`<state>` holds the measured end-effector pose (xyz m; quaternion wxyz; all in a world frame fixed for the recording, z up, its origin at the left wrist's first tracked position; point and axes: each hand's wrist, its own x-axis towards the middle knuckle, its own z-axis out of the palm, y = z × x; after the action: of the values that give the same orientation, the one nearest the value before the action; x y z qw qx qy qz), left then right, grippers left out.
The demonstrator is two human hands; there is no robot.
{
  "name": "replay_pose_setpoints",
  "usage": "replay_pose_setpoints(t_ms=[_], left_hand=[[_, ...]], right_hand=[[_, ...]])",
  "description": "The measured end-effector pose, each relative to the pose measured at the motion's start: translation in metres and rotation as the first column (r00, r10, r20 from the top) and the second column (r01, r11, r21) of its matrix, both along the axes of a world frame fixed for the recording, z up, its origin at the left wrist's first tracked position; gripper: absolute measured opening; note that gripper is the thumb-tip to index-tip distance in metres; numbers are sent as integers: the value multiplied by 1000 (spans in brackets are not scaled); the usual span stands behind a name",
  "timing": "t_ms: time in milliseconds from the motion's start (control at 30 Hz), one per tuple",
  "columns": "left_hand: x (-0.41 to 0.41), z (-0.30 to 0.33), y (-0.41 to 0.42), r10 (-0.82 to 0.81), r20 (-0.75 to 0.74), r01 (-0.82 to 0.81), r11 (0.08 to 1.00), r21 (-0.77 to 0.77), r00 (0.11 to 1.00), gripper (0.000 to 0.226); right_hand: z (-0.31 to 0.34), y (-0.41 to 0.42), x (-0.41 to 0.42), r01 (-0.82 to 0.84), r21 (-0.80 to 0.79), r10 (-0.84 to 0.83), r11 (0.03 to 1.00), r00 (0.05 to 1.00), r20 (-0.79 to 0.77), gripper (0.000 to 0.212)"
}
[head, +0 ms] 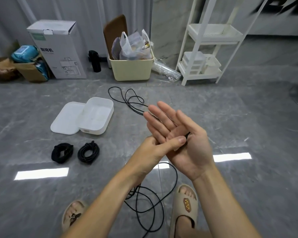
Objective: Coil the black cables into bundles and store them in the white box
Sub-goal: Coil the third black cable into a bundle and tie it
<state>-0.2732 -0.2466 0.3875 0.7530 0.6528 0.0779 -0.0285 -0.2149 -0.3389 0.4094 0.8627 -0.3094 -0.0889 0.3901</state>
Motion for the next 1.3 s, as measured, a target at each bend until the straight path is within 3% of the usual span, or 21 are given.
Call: replay_pose_setpoints(t_ms=[67,167,333,467,567,700,767,867,967,1133,1300], left_hand=[[3,-4,2,20,-57,-20,1000,-5,998,13],[5,-9,5,46,-126,-44,999,17,991,37],[0,-8,14,6,-237,43,979,201,972,55],[-3,-3,20,-9,-344,96,967,236,939,63],[-5,1,26,20,-327,89,945,315,945,66],[-9,8,36,51,-197,44,893,448,979,57],[-11,11,39,12,-149,56,897,438,989,42],[-15,16,47,-40,-92,71,928,365,995,30],[-17,19,54,-110,-60,124,938,324,992,32],[-14,19,55,-91,-10,89,946,312,996,19],[-11,16,58,-30,22,24,976,217,999,15]], right_hand=[[-1,2,2,30,-40,-30,999,999,19,44],[1,6,7,73,-86,-69,994,996,51,42],[-5,2,12,244,-267,-185,932,956,230,33],[-19,1,13,481,-527,-75,701,784,616,38],[-28,0,15,530,-642,172,553,682,711,42],[-33,0,9,348,-803,398,483,730,556,40],[-29,1,4,142,-840,481,524,765,429,39],[-24,1,1,-99,-770,488,630,822,294,41],[-22,2,-1,-213,-740,452,637,882,135,63],[-13,6,-8,-445,-580,519,682,854,-45,76],[-10,7,-9,-578,-411,589,705,800,-115,91]])
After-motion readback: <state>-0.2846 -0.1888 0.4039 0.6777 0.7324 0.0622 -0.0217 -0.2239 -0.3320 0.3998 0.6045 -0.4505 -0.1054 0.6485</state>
